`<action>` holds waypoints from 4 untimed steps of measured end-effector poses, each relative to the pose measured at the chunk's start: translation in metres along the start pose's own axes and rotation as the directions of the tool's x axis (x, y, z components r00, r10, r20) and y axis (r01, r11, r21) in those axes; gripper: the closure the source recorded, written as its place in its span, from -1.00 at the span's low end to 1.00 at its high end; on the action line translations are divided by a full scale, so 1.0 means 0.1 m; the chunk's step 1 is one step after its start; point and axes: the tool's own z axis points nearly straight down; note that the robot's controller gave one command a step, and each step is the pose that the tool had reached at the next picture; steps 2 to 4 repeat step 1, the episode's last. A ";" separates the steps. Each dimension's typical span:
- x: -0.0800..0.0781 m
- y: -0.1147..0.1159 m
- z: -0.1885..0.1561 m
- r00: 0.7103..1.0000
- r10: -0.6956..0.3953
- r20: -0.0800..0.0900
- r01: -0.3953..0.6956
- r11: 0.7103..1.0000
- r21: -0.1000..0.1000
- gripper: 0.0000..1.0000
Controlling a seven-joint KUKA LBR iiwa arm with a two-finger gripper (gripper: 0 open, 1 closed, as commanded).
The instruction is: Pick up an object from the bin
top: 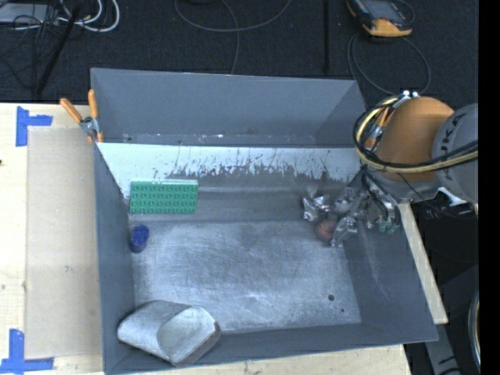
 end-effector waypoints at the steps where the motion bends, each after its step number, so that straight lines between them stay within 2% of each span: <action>1: -0.02 -0.07 -1.52 1.000 -0.021 0.009 0.021 1.000 0.002 1.00; 4: -0.02 -0.07 -1.52 1.000 -0.021 0.009 0.021 1.000 0.002 1.00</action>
Offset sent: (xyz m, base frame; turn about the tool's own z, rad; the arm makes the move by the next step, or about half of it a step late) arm -0.0017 -0.0079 0.1466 -0.0218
